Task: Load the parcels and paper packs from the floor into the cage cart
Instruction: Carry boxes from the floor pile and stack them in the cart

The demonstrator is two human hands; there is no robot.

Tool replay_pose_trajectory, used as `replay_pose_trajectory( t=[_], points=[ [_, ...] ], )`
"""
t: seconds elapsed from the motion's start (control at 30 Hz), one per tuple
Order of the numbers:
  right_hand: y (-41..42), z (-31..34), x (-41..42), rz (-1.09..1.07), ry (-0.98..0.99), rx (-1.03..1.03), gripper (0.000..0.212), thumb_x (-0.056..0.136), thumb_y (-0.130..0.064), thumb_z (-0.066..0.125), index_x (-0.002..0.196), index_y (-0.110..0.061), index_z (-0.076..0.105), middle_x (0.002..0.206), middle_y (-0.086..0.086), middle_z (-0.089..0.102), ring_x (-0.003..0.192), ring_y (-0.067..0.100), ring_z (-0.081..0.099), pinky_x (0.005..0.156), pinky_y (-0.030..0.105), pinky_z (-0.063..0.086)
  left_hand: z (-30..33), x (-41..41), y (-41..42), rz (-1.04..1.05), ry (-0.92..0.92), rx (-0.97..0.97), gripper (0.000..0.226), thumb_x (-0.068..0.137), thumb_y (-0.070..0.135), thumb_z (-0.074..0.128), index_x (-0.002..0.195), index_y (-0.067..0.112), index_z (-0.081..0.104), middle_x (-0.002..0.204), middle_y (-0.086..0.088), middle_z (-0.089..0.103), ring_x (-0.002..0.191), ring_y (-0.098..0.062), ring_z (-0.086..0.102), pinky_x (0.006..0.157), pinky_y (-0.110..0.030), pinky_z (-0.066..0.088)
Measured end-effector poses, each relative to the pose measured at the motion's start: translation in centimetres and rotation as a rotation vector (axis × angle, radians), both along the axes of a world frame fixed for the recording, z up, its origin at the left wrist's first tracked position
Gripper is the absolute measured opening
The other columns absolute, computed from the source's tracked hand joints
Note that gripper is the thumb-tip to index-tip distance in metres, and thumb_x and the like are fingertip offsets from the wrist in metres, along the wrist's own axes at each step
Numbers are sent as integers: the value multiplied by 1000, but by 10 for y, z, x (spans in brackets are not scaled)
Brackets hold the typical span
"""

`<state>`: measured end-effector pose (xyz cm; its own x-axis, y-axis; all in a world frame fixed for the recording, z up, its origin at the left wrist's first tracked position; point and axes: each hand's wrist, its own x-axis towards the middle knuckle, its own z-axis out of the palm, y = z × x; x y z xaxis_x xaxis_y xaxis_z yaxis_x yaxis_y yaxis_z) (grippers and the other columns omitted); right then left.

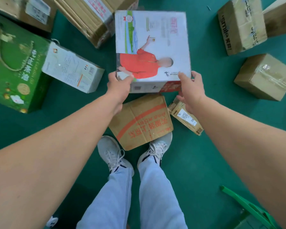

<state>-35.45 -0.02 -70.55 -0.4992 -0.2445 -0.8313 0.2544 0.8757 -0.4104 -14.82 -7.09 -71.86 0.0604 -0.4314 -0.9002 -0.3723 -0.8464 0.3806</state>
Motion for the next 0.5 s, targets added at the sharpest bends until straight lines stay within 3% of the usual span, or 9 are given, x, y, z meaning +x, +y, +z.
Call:
replay_pose_trajectory(
  t=[0.07,0.1,0.23,0.37,0.5],
  points=[
    [-2,42,12,23,-16,-13,85,66,-75,62,141,-42,39,134,0,57,110,20,66,78,42,57,44,9,-4,33,-15,-26,65,87,63,62,138,37,32,132,1,50,110,-15,52,98,-43,45],
    [-2,66,18,28,-33,-15,82,66,-78,62,137,-44,39,134,2,58,109,20,67,73,38,56,68,15,-5,58,-12,-25,62,90,63,62,137,36,32,129,0,53,105,-15,55,93,-42,48],
    [2,162,50,-4,-129,-51,55,91,-61,64,134,-38,38,114,3,72,87,16,74,59,32,57,173,49,-3,114,-15,-31,64,95,66,57,143,32,32,117,4,62,95,-12,61,69,-31,45],
    [10,273,91,27,-145,-69,55,92,-61,63,137,-39,39,116,4,71,88,16,75,56,29,56,286,93,9,216,-36,-48,55,93,69,57,130,32,37,112,2,65,101,-19,66,81,-40,57],
    [20,375,130,6,-148,-100,58,89,-65,64,136,-41,40,120,5,69,92,18,76,62,33,59,389,128,25,438,-56,-41,56,87,70,64,118,28,45,108,-1,67,96,-22,69,78,-43,60]
  ],
)
